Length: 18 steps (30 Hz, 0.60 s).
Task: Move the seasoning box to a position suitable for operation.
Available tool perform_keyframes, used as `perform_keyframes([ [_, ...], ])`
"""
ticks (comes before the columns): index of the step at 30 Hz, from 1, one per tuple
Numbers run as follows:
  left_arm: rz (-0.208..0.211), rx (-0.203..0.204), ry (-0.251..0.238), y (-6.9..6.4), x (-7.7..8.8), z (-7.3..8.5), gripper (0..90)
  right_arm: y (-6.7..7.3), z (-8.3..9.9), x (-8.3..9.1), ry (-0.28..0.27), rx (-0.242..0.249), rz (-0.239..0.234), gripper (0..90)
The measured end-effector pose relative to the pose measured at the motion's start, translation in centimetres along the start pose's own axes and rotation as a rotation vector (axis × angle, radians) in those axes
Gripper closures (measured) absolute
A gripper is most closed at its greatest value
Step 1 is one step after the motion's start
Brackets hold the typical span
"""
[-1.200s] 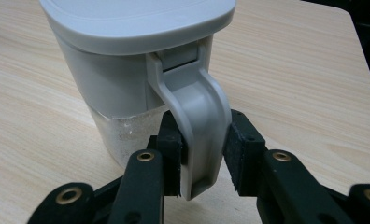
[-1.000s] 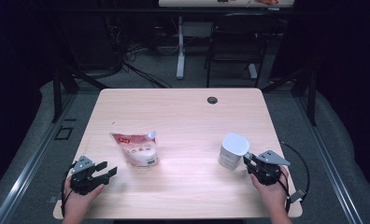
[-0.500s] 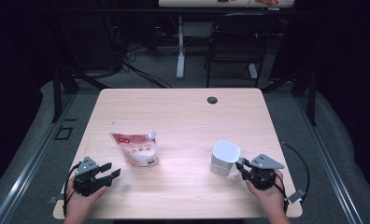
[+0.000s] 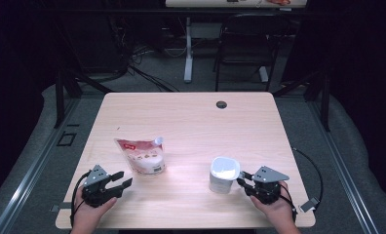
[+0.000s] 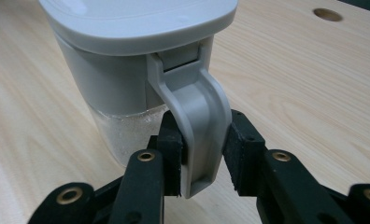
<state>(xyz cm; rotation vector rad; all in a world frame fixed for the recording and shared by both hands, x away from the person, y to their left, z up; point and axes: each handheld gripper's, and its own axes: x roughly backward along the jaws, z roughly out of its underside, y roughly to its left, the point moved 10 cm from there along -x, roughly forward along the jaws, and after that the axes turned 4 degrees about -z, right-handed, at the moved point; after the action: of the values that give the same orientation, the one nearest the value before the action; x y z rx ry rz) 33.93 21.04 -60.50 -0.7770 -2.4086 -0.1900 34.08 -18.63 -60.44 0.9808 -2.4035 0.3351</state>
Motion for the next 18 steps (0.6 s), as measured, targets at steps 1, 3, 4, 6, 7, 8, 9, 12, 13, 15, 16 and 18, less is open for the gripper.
perform_keyframes([
  [1,0.001,0.000,0.004,0.0,0.0,0.1,52.8,0.2,-0.1,-0.1,-0.004,0.004,-0.009,69.4],
  [3,0.002,0.002,0.004,0.0,-0.1,0.1,52.7,0.5,-0.1,-0.2,0.000,0.024,-0.045,69.4],
  [4,0.001,0.004,0.009,0.0,-0.1,0.2,52.8,0.5,-0.1,-0.2,0.002,0.030,-0.056,69.3],
  [6,-0.003,0.007,0.011,0.2,-0.2,0.2,52.7,0.5,-0.2,-0.3,-0.004,0.034,-0.073,69.3],
  [7,-0.005,0.009,0.010,0.2,-0.2,0.2,52.7,0.3,-0.2,-0.3,-0.006,0.030,-0.071,69.3],
  [8,-0.005,0.009,0.010,0.2,-0.2,0.2,52.7,0.3,-0.2,-0.3,-0.006,0.030,-0.071,69.3],
  [9,-0.006,0.009,0.012,0.3,-0.2,0.3,52.6,0.0,-0.2,-0.5,-0.015,0.005,-0.050,68.9],
  [12,-0.003,0.010,0.013,0.2,-0.3,0.3,52.6,-0.6,-0.3,-0.5,-0.023,-0.030,-0.025,64.5],
  [13,-0.003,0.010,0.013,0.2,-0.3,0.3,52.7,-0.8,-0.3,-0.6,-0.029,-0.044,-0.013,63.9],
  [15,-0.001,0.009,0.014,0.1,-0.4,0.3,52.7,-1.2,-0.1,-0.5,-0.021,-0.048,0.002,63.3],
  [16,0.001,0.007,0.019,0.1,-0.3,0.3,52.7,-1.3,-0.1,-0.5,-0.025,-0.056,0.002,62.9],
  [18,0.010,0.019,0.017,0.0,-0.3,0.2,52.7,-1.6,-0.1,-0.5,-0.032,-0.075,0.008,61.1],
])
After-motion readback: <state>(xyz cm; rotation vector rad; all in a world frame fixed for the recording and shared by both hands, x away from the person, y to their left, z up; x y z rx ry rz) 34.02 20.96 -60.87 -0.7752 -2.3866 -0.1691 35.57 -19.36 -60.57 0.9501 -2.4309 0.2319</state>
